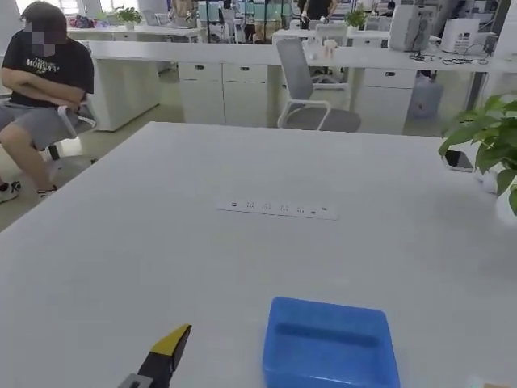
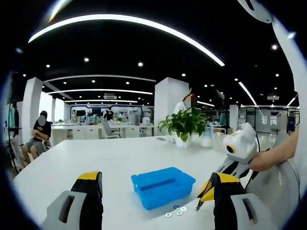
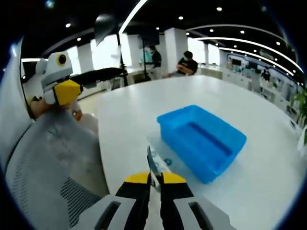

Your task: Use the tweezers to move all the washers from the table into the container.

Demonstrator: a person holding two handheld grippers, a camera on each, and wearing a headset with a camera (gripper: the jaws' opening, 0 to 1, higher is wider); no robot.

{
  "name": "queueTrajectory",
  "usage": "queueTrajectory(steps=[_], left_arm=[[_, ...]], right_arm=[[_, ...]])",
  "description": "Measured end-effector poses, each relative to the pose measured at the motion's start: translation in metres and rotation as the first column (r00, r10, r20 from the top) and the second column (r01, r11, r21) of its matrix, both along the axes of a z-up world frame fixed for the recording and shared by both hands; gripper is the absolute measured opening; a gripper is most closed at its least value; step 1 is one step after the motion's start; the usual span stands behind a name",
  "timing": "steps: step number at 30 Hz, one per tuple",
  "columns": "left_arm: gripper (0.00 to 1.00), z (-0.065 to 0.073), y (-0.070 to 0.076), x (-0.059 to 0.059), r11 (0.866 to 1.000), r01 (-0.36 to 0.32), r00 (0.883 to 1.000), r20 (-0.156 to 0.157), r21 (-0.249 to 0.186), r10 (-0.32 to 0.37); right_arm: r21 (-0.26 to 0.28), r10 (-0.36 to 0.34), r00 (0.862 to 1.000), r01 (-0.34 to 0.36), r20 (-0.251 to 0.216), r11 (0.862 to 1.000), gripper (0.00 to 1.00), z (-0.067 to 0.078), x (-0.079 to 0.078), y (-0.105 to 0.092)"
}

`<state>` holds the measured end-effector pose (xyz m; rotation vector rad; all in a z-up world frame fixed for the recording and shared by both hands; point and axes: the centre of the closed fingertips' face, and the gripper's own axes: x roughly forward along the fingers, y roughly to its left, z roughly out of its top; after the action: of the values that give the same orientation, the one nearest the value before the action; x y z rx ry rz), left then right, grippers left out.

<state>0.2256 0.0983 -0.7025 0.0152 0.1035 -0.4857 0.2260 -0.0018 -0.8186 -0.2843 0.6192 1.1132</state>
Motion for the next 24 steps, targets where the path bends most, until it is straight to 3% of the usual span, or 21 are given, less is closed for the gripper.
queueTrajectory(steps=[2, 5, 10, 18, 22, 24], left_arm=[[0.99, -0.002, -0.001, -0.001, 1.0, 0.011, 1.0, -0.006, 0.002, -0.011], [0.99, 0.002, -0.001, -0.001, 1.0, 0.014, 1.0, 0.009, -0.02, -0.014], [0.99, 0.0, 0.004, 0.001, 0.999, -0.003, 1.0, -0.014, -0.051, 0.002], [0.96, 0.0, 0.009, 0.001, 0.997, -0.019, 1.0, -0.018, -0.079, 0.018], [0.97, -0.005, 0.01, 0.002, 0.996, -0.027, 0.999, -0.045, -0.089, 0.023], [0.97, -0.003, 0.011, 0.002, 0.995, -0.031, 0.999, -0.038, -0.097, 0.028]], right_arm=[[-0.004, -0.002, 1.0, 0.002, 0.003, 1.0, 0.04, 0.0, 0.001, -0.001], [-0.006, -0.01, 1.0, 0.01, 0.003, 1.0, 0.04, 0.0, 0.002, 0.0], [-0.018, -0.006, 1.0, 0.006, 0.01, 1.0, 0.04, 0.0, 0.001, 0.0], [0.003, -0.03, 1.0, 0.03, -0.001, 1.0, 0.03, 0.001, 0.004, -0.001], [0.021, -0.075, 0.997, 0.075, -0.011, 0.997, 0.03, 0.002, 0.012, -0.004], [0.07, -0.099, 0.995, 0.1, -0.025, 0.992, 0.03, 0.008, 0.015, -0.003]])
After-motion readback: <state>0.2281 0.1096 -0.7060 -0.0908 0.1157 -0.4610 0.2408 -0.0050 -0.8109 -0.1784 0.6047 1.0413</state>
